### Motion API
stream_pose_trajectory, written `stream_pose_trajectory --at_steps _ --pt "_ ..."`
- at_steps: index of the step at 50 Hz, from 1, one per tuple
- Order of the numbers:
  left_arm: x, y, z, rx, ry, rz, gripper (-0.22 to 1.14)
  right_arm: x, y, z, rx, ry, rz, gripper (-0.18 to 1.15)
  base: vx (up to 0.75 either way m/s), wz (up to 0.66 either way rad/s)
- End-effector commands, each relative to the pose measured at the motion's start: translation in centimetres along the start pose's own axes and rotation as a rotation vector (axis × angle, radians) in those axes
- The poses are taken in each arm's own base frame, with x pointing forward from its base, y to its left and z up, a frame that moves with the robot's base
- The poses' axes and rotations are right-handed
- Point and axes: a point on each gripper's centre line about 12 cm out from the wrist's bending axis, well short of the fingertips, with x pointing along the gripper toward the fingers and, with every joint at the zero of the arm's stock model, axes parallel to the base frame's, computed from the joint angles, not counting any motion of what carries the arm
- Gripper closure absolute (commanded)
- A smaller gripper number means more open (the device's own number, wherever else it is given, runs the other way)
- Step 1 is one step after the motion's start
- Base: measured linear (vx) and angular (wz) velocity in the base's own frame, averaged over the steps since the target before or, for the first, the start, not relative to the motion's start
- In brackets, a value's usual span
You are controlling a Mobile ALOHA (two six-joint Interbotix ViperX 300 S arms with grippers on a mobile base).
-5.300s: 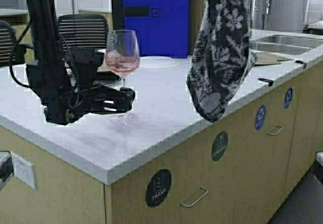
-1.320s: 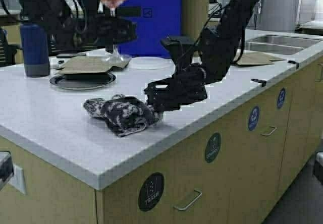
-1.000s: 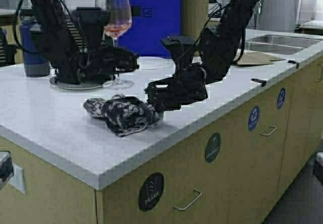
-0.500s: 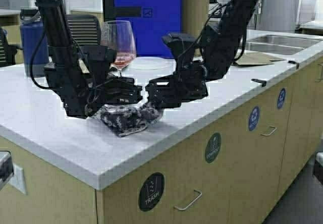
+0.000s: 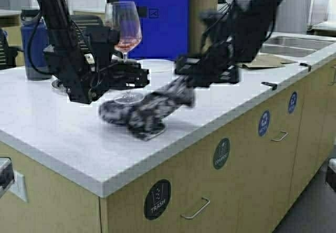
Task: Get the cloth and wipe up the spill under the wine glass
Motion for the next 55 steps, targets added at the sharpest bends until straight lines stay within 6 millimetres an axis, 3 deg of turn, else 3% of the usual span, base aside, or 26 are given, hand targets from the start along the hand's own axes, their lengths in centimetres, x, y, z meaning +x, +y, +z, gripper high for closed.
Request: stream_pose_trajectory --at_steps 1,10,18,41,55 --pt "0.9 -0.1 1.9 0.003 -0.054 -0.003 0.63 -3.1 -1.6 5.2 0.1 -0.202 -0.05 0.91 0.0 0.0" --pt "0.7 -0.1 0.5 0.001 -0.026 -0.003 0.63 -6.8 -2.5 8.6 0.142 -0.429 -0.071 0.91 0.0 0.0" --pt "0.8 -0.1 -1.1 0.0 -0.005 -0.005 0.63 -8.1 -2.1 10.5 0.142 -0.523 -0.051 0.91 0.0 0.0" --pt "1.2 0.0 -4.7 -0.002 0.035 -0.003 0.63 -8.3 -2.1 10.2 0.138 -0.516 -0.052 0.91 0.0 0.0" --pt "1.2 -0.1 -5.4 -0.002 0.043 -0.004 0.55 -8.3 -2.2 10.0 0.134 -0.509 -0.052 0.91 0.0 0.0"
